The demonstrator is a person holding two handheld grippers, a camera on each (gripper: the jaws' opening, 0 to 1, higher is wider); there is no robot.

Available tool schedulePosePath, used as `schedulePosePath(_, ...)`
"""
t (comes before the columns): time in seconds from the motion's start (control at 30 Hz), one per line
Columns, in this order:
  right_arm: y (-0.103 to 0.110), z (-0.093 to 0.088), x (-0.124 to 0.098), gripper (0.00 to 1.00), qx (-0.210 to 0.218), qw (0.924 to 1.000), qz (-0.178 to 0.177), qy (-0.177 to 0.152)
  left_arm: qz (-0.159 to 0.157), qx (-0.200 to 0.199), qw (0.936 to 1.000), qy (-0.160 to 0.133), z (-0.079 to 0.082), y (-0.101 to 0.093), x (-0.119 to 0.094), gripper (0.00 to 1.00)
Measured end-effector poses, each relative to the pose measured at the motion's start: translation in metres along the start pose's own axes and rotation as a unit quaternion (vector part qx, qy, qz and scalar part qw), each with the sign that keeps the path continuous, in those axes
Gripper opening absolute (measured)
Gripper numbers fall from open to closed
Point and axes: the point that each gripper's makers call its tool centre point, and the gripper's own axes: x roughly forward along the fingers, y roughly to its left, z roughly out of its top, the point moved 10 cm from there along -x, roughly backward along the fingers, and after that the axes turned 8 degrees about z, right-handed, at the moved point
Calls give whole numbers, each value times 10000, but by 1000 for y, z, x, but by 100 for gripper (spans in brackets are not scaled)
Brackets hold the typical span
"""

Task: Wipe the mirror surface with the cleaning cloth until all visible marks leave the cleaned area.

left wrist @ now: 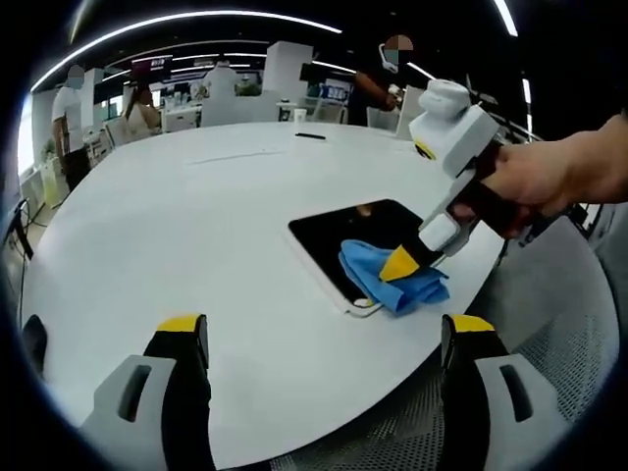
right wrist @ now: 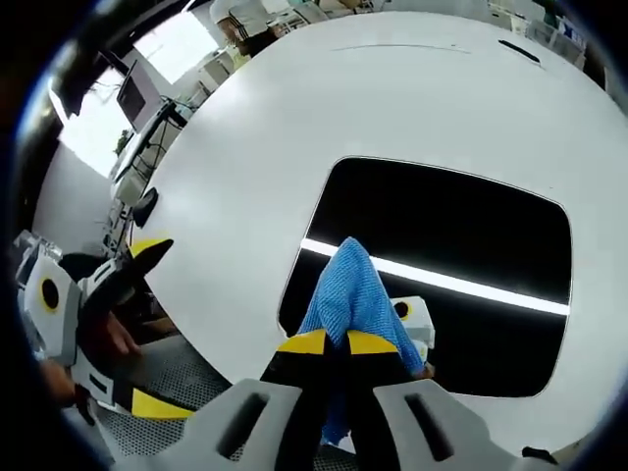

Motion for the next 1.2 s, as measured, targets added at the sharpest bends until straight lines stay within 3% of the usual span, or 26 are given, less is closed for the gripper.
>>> schedulePosePath(0.53, 7, 6, 8, 0, -303, 9995, 27, 114, 49, 9, 9999, -105, 2, -2, -1, 97)
schedulePosePath(1.2, 14, 11, 13, 0, -438, 9987, 159, 190, -171, 50, 9998, 40, 1, -5, 0, 99)
